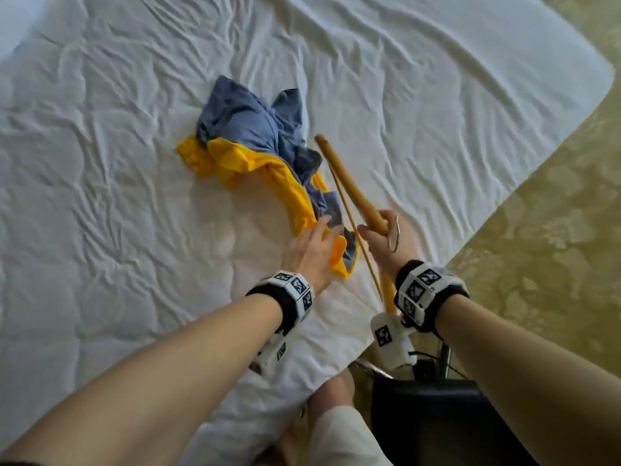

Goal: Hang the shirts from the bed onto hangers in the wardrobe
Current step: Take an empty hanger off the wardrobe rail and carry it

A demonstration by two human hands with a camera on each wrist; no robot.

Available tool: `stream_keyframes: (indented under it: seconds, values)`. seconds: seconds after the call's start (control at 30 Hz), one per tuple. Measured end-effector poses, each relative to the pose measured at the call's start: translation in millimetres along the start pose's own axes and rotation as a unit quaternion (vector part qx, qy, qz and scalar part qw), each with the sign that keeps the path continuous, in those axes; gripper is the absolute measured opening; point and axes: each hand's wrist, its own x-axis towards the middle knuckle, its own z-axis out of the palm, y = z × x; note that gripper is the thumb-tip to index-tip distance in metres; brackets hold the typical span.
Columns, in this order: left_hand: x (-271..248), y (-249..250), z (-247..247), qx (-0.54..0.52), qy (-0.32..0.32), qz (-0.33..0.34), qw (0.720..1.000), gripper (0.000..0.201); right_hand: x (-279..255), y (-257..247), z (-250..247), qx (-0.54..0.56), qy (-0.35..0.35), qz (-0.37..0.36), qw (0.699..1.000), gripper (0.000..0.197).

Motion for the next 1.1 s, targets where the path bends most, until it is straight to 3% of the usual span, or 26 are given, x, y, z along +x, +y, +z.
stream_keyframes:
  seconds: [0.07, 0.17, 0.3, 0.43, 0.63, 0.83, 0.97, 1.1]
  values:
    - [22.4, -5.7, 11.7, 0.026, 0.005, 0.001, 1.000, 0.045, 11.2, 13.6, 14.3, -0.028, -0.017, 0.001, 0.999, 0.021]
    - [38.3, -17.3, 18.7, 0.089, -0.049, -0.001, 0.995, 0.022, 21.6, 28.9, 27.0, -0.028, 0.000, -0.009, 1.000, 0.023]
    - [19.6, -31.5, 16.0, 0.089, -0.099, -0.020, 0.991, 0.025, 20.5, 27.6, 27.0, -0.076, -0.052, 0.011, 0.996, 0.017]
    - [-7.9, -37.2, 2.4, 0.037, -0.103, -0.077, 0.991, 0.034, 2.4, 15.9, 37.3, -0.125, -0.113, 0.011, 0.986, 0.034]
    - [-46.6, -43.5, -46.1, -0.076, 0.042, -0.108, 0.990, 0.036, -37.5, -17.9, 68.0, -0.156, -0.181, -0.045, 0.970, 0.038]
    - [-90.8, -46.3, -110.4, -0.158, 0.169, -0.125, 0.965, 0.034, -79.4, -61.9, 70.5, -0.143, -0.145, -0.053, 0.978, 0.025]
    - [-134.0, -60.7, -174.8, -0.127, 0.253, -0.142, 0.949, 0.045, -112.8, -129.1, 57.0, -0.169, -0.118, -0.148, 0.967, 0.020]
    - [-188.4, -75.8, -258.5, -0.084, 0.320, -0.114, 0.937, 0.048, -152.2, -221.0, 34.6, -0.218, -0.065, -0.287, 0.931, 0.021]
